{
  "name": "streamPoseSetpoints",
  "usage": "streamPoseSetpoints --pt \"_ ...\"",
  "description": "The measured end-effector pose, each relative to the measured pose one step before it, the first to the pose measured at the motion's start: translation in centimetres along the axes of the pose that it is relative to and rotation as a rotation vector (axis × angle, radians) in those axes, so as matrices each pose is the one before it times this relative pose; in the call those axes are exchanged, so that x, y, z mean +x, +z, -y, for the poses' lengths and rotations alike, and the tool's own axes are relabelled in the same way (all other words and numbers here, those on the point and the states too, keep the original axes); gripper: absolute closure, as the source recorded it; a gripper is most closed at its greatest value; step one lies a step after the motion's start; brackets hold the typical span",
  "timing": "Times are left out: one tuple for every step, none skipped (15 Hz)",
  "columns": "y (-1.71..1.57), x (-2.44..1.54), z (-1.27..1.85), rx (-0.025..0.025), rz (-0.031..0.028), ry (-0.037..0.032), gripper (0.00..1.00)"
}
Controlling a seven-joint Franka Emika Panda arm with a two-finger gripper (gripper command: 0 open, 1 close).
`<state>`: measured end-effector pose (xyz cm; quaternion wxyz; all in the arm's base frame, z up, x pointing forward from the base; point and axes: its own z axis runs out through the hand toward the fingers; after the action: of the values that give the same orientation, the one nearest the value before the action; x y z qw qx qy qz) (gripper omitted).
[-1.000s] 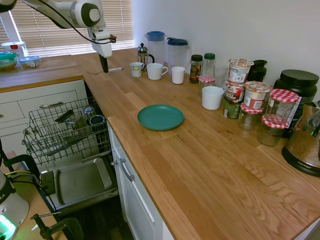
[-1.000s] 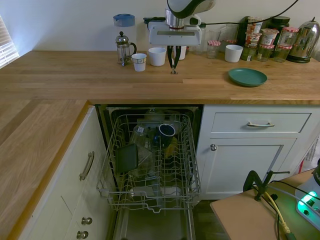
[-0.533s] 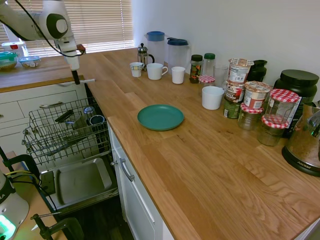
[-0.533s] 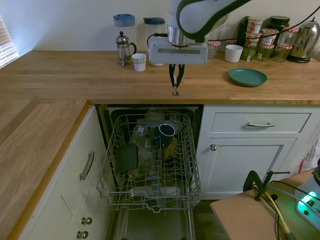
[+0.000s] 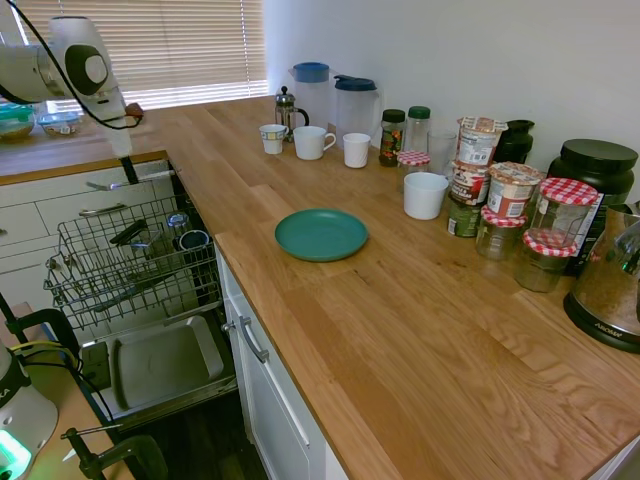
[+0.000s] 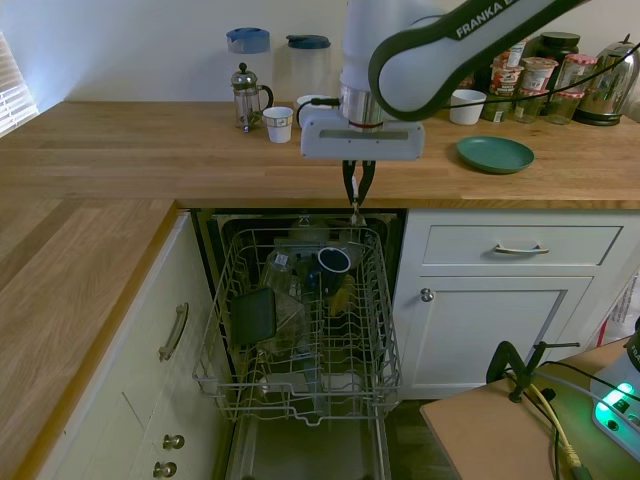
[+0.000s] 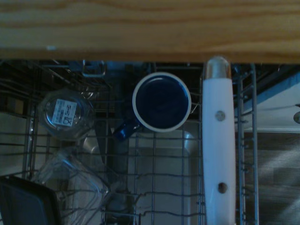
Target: Put the fork in the dishwasher
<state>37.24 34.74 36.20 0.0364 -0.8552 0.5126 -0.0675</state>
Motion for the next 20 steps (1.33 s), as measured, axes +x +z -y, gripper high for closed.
streamPoseSetpoints --pt "1.306 -1.547 -1.016 0.00737 -0.00235 -0.00520 1.00" --pt "1.332 -1.418 -0.877 0.00544 -0.00367 -0.00378 1.00" --pt "1.529 -1.417 -0.828 0.00807 -0.00681 -0.00449 1.00" --pt "1.792 -1.106 -0.866 0.00554 -0.00851 -0.00262 1.00" --pt "1.654 -0.788 -0.721 -0.00366 -0.00767 0.00154 1.00" --pt "1.547 -0.664 -0.523 -0.00531 -0.00174 0.00389 1.00" --pt "1.469 -0.385 -0.433 -0.00418 0.00175 0.00304 1.00" --pt "1.433 -0.327 -0.426 -0.00211 0.00435 0.00338 1.00" --pt "1.409 -0.174 -0.379 -0.00486 0.00508 0.00373 1.00" --pt "1.281 -0.087 -0.279 -0.00666 0.00262 0.00358 1.00" --pt "1.209 -0.057 -0.202 -0.00734 0.00096 0.00441 1.00" --pt "1.035 -0.037 0.049 -0.00356 0.00229 0.00356 1.00" --pt "1.027 0.028 0.102 -0.00299 0.00000 0.00168 1.00" --pt "1.063 0.096 0.161 -0.00449 0.00049 0.00385 1.00" --pt "1.124 0.181 0.223 -0.00749 -0.00269 0.00353 1.00" --pt "1.063 0.133 0.211 -0.00807 -0.00042 0.00391 1.00" --pt "0.958 0.074 0.249 -0.00533 0.00040 0.00321 1.00" --pt "0.830 0.094 0.292 -0.00360 -0.00142 0.00419 1.00" --pt "0.697 0.057 0.299 -0.00206 -0.00214 0.00458 1.00" --pt "0.587 0.057 0.258 -0.00224 -0.00069 0.00330 0.00"
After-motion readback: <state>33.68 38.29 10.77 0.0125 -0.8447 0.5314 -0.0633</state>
